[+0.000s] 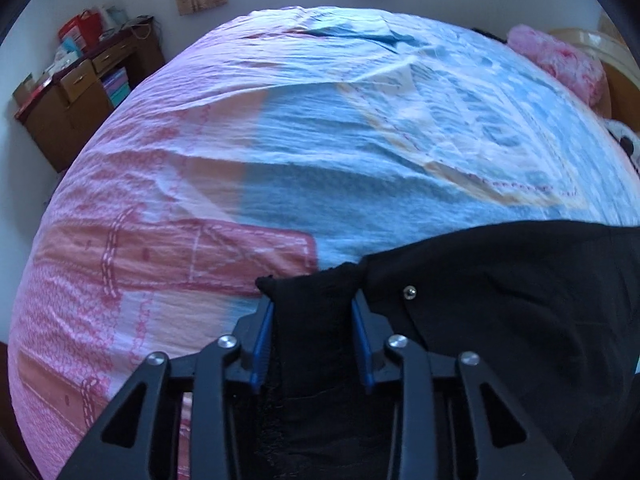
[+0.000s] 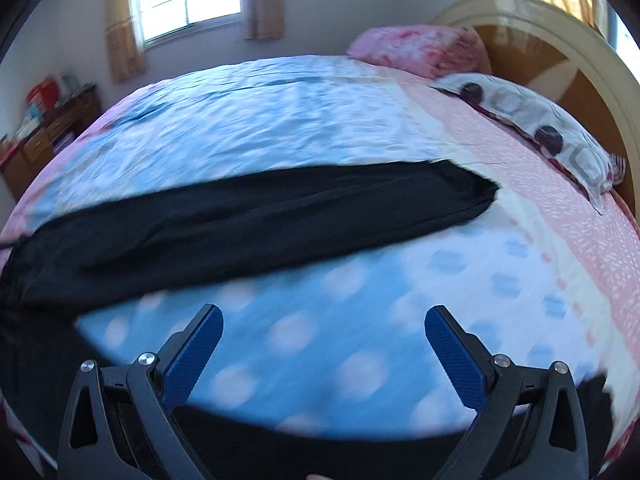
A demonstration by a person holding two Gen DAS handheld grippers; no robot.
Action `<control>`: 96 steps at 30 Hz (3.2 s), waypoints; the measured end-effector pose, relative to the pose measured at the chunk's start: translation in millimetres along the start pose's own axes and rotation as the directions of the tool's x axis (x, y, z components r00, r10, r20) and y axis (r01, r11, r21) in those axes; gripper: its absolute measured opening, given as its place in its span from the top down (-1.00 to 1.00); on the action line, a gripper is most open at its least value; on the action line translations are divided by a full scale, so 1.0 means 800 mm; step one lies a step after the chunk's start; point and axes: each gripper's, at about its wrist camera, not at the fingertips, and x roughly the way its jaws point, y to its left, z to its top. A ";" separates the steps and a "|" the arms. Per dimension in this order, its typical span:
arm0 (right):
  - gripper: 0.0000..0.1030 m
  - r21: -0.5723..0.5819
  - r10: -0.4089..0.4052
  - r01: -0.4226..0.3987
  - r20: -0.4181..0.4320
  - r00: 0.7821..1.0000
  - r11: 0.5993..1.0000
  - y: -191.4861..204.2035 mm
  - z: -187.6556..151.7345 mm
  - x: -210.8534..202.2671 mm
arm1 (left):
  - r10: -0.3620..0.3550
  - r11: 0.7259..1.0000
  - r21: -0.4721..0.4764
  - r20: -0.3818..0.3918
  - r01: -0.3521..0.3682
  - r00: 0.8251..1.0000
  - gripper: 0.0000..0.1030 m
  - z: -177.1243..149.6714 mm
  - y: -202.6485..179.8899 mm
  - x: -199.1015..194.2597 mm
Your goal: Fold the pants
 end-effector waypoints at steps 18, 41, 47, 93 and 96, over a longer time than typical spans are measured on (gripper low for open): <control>-0.35 0.151 -0.044 0.077 -0.210 0.977 0.986 -0.157 0.183 0.222 | -0.042 0.999 0.022 0.007 0.041 0.999 0.31 -0.002 0.005 0.009; 0.80 0.028 0.157 -0.159 0.075 0.985 0.987 -0.171 0.125 -0.055 | -0.188 0.981 0.009 0.304 0.195 0.934 0.48 -0.048 0.031 -0.174; 0.81 0.020 0.166 -0.169 0.113 0.980 0.985 -0.191 0.034 -0.139 | -0.239 0.967 -0.002 0.346 0.255 0.907 0.48 -0.132 0.048 -0.215; 0.39 -0.719 0.307 -0.359 -0.210 0.928 0.595 0.293 -0.213 -0.056 | -0.304 0.944 -0.009 0.361 0.329 0.882 0.43 -0.284 0.071 -0.181; 0.90 -0.658 0.341 -0.395 -0.217 0.915 0.642 0.278 -0.196 -0.060 | -0.305 0.944 -0.003 0.374 0.330 0.876 0.43 -0.282 0.073 -0.189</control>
